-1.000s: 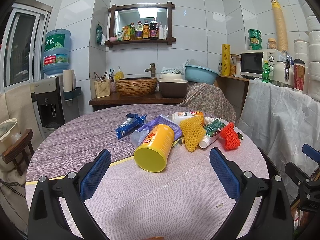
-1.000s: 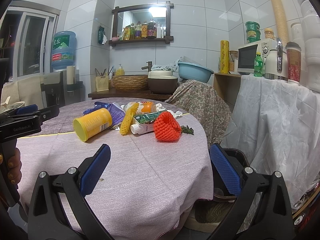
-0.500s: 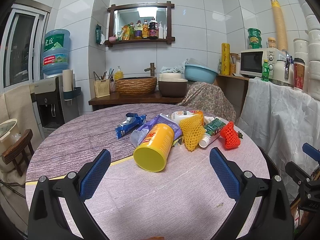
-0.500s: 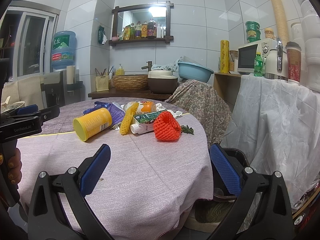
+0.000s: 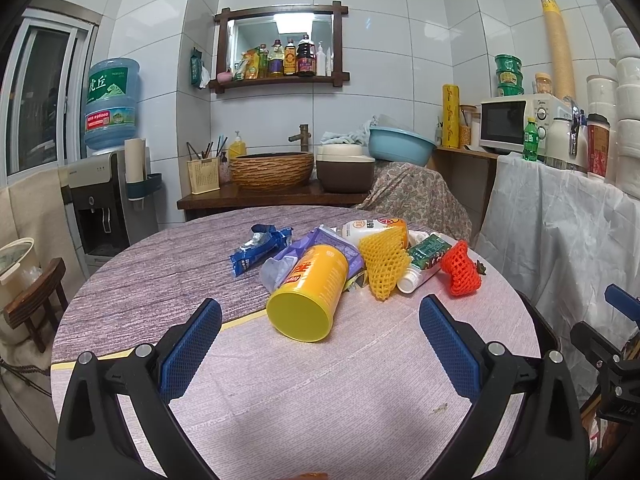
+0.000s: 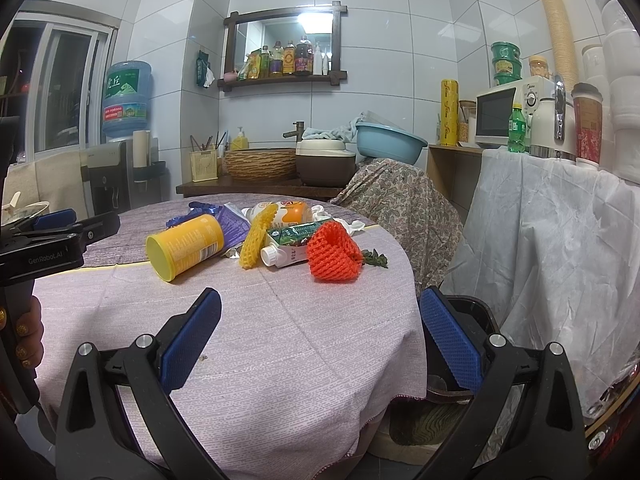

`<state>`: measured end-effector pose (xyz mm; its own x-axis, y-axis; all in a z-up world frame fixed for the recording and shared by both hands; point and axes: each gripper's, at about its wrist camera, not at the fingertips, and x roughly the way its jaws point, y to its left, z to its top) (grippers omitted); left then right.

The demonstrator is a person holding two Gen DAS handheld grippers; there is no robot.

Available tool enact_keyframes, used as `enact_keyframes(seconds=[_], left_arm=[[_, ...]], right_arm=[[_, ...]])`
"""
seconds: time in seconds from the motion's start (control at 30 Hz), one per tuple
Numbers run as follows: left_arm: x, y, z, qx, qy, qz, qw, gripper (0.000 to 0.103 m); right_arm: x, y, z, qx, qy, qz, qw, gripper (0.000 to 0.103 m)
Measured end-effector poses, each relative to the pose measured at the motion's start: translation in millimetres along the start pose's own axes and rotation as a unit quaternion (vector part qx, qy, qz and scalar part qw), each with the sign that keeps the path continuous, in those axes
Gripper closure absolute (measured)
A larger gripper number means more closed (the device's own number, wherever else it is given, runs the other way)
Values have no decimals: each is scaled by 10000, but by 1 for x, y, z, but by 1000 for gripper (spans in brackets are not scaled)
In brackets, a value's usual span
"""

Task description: Collect trash

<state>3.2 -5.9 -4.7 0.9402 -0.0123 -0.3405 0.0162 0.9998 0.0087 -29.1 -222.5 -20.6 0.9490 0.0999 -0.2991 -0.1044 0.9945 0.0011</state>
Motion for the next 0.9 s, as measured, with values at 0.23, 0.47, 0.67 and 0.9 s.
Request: enact_keyframes(seconds=[0.23,0.47,0.67,0.9], left_arm=[[1,-1,-2,8,8,1,10000,5],[2,-2,-4,18,16,-11,10000,5],[5,-1,-5,-1,69,-13,10000,5],[22,5,-9,32,550,-229,9982,5]], right_arm=[[0,0,0,-3,1,2,10000,5],[-1,0,1,-2,-1,4,10000,5],[1,3,1,-7,21,6,10000,5],[19,-1,-11,2,325,74,9994,5]])
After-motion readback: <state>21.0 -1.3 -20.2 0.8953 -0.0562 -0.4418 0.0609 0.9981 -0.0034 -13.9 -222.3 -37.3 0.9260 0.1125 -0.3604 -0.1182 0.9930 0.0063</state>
